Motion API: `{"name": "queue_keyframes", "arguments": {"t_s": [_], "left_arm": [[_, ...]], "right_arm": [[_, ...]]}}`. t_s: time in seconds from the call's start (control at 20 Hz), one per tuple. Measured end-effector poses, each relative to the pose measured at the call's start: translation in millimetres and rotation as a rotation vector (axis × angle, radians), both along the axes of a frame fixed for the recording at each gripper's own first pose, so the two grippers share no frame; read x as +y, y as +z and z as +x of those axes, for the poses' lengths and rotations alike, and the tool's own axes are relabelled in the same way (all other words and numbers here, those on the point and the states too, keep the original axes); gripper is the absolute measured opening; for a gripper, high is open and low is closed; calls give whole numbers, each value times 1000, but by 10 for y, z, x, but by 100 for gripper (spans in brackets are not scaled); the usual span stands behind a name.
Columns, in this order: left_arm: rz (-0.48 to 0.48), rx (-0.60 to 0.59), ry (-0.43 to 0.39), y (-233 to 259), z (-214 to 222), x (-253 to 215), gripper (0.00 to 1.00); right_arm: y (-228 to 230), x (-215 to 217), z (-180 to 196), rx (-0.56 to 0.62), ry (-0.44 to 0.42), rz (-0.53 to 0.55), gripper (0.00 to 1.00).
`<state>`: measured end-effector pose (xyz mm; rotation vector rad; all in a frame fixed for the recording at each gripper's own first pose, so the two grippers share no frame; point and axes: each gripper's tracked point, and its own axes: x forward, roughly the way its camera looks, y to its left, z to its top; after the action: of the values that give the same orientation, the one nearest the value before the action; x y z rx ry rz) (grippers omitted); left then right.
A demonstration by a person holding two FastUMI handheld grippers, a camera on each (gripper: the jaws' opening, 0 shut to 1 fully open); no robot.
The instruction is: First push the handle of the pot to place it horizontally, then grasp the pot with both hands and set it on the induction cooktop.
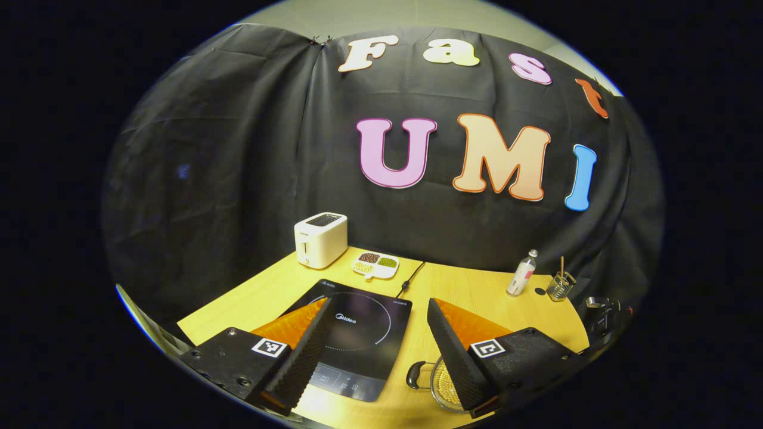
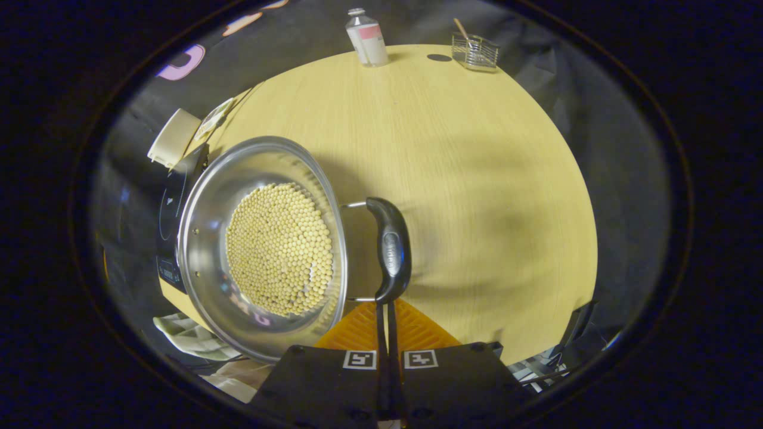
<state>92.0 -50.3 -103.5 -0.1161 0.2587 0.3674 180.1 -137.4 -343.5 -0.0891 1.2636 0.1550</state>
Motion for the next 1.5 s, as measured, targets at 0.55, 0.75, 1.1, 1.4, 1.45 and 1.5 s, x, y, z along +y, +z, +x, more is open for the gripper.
{"name": "queue_keyframes", "arguments": {"t_s": [0.55,0.75,1.1,1.4,1.45,1.5], "left_arm": [[-259,345,-248,-1268,95,-524,97],[-317,453,-319,-1530,145,-584,97],[-312,644,-375,-1964,205,-597,97],[-398,750,-381,-2198,224,-719,96],[-402,759,-383,-2218,236,-737,95],[-404,769,-388,-2230,244,-752,94]], "right_arm": [[375,-160,213,61,-45,289,61],[425,94,352,-1,20,402,92],[297,331,567,-91,90,393,93],[121,371,570,-112,125,348,89],[92,383,550,-99,132,342,90],[67,378,538,-94,136,334,89]]}}
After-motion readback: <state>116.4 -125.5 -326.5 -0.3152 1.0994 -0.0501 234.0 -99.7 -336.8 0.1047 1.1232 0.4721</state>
